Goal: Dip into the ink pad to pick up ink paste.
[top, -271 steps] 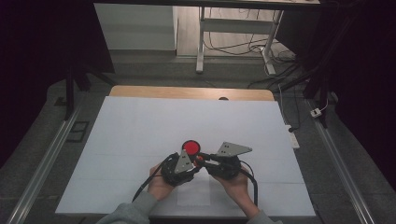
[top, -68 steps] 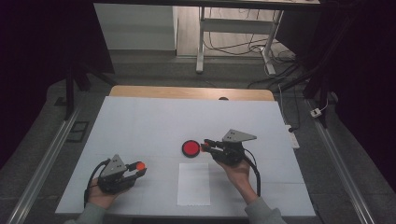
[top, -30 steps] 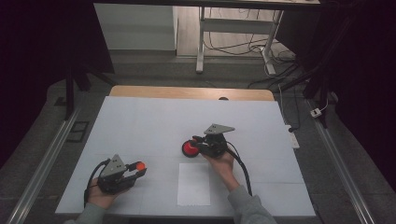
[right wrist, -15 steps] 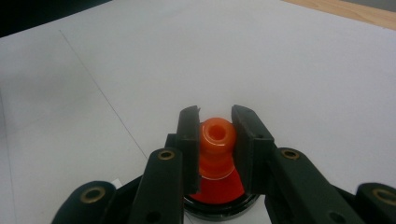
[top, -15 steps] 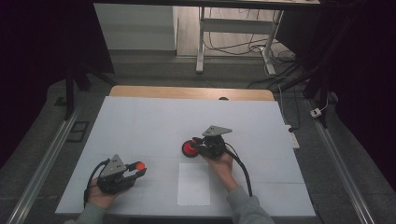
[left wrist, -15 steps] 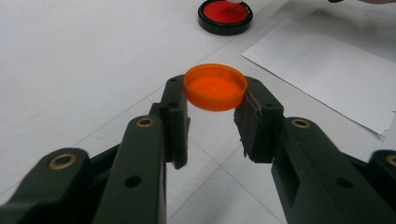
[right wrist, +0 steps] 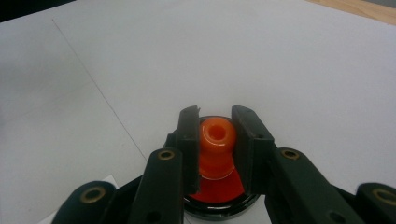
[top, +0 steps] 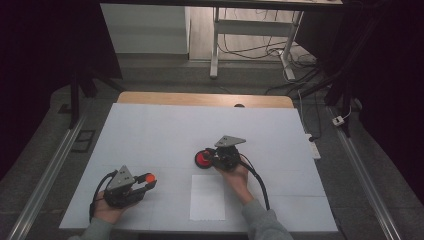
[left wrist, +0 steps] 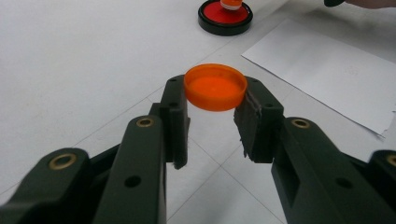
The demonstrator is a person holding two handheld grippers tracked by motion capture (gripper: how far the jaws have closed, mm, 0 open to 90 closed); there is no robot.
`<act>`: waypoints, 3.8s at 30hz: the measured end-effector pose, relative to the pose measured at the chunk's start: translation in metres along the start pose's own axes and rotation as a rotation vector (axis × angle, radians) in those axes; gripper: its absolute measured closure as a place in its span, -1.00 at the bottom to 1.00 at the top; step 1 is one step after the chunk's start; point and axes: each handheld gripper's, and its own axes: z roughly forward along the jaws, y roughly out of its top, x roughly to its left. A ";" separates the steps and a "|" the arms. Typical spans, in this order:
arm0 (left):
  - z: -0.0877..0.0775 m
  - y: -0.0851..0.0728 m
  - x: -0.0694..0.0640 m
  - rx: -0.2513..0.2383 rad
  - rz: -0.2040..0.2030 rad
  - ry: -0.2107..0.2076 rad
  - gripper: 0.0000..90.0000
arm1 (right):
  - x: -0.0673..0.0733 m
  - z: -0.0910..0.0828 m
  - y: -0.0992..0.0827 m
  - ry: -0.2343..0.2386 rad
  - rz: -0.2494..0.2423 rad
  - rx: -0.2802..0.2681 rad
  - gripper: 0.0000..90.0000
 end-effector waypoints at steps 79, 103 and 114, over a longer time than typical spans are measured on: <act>-0.002 0.000 0.002 -0.002 0.000 0.013 0.45 | 0.003 -0.001 0.000 -0.037 0.009 -0.038 0.61; -0.002 0.000 0.001 0.000 0.001 0.012 0.45 | 0.006 0.007 -0.003 -0.084 -0.038 0.024 0.62; -0.001 -0.001 0.001 0.001 0.001 0.010 0.45 | 0.006 0.007 -0.005 -0.083 -0.030 0.010 0.62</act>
